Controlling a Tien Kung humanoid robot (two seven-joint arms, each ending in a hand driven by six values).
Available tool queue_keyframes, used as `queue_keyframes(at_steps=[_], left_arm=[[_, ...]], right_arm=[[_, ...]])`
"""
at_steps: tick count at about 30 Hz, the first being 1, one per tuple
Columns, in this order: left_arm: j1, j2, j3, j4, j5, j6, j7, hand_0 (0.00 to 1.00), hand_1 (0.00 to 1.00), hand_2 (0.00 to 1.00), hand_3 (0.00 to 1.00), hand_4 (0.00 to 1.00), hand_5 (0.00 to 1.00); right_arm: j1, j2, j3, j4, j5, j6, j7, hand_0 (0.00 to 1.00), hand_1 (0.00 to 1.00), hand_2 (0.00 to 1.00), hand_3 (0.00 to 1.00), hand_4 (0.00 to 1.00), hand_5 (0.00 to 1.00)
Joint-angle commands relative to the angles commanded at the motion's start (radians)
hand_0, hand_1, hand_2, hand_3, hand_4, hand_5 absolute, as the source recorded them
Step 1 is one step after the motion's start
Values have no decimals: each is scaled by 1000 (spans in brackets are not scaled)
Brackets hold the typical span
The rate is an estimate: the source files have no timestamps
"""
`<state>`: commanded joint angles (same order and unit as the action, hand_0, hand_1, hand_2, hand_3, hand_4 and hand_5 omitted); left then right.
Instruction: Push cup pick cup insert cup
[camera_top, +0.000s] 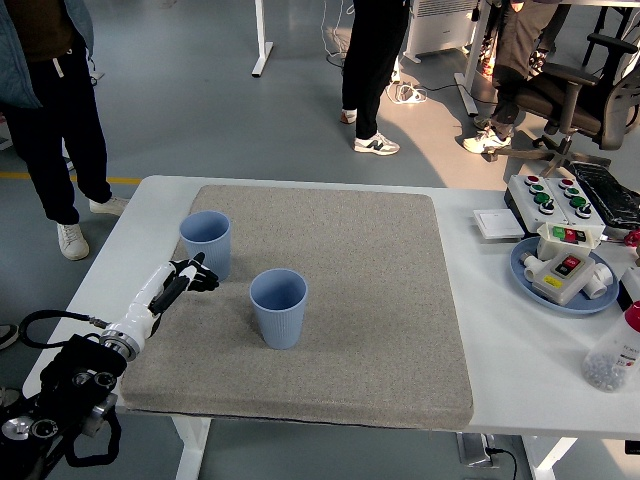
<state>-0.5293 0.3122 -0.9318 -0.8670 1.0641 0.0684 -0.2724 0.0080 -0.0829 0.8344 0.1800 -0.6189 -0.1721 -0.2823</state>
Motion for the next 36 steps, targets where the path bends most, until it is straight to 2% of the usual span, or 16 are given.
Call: queue_keyframes(at_steps=[3,4,9,10,14,15,16,19,21,22,23,27,28,33,34,36], left_arm=[[34,38,-55,-64,83,2,29,600,565,530,489,605,998],[40,49,-71,-84,113,1,39,612,586,560,583,727,998],[45,84,-115,-172,257,13,73,612,586,560,583,727,998],[42,88,-119,-184,283,16,78,668,682,685,734,860,816],[14,104,-121,-248,423,-7,109,668,682,685,734,860,816],[2,109,-118,-265,466,-32,122,668,682,685,734,860,816],[-20,117,-107,-283,503,-65,142,860,882,952,923,955,661],[-76,133,-71,-305,630,-150,174,860,882,952,923,955,661],[-131,142,-24,-303,691,-209,184,860,882,952,923,955,661],[-154,145,-4,-296,710,-233,190,901,920,995,962,953,548],[-176,146,15,-292,721,-257,194,901,920,995,962,953,548],[-260,143,93,-266,740,-340,205,901,920,995,962,953,548],[-282,138,113,-260,733,-360,206,915,935,998,973,953,493],[-346,117,158,-246,716,-438,217,915,935,998,973,953,493],[-357,113,167,-242,714,-454,220,908,929,998,976,945,460],[-378,105,187,-232,714,-484,225,908,929,998,976,945,460]], right_arm=[[-3,-2,-11,0,5,-1,4,530,548,656,734,344,866],[-4,-2,-13,0,7,-2,4,530,548,656,732,343,868],[-5,-2,-27,0,26,-1,6,530,548,656,732,343,868],[-4,-2,-30,0,29,-1,6,530,547,656,730,341,868],[-2,-2,-45,0,45,-1,7,530,547,656,730,341,868],[-1,-2,-49,0,50,-1,7,530,547,656,730,341,868],[-1,-2,-53,0,54,-1,7,530,547,653,726,340,867],[0,-2,-59,0,59,-1,7,530,547,653,726,340,867],[0,-3,-65,0,63,-1,7,530,547,653,726,340,867],[-1,-3,-68,0,66,-1,7,530,547,649,723,339,867],[-1,-3,-71,0,68,0,7,530,547,649,723,339,867],[0,-3,-76,0,72,-1,7,530,547,649,723,339,867],[0,-2,-79,0,74,-1,7,530,548,649,723,338,866],[1,-2,-85,0,81,-1,9,530,548,649,723,338,866],[2,-2,-85,0,81,-1,9,530,547,648,722,338,867],[3,-3,-86,0,81,-1,10,530,547,648,722,338,867]])
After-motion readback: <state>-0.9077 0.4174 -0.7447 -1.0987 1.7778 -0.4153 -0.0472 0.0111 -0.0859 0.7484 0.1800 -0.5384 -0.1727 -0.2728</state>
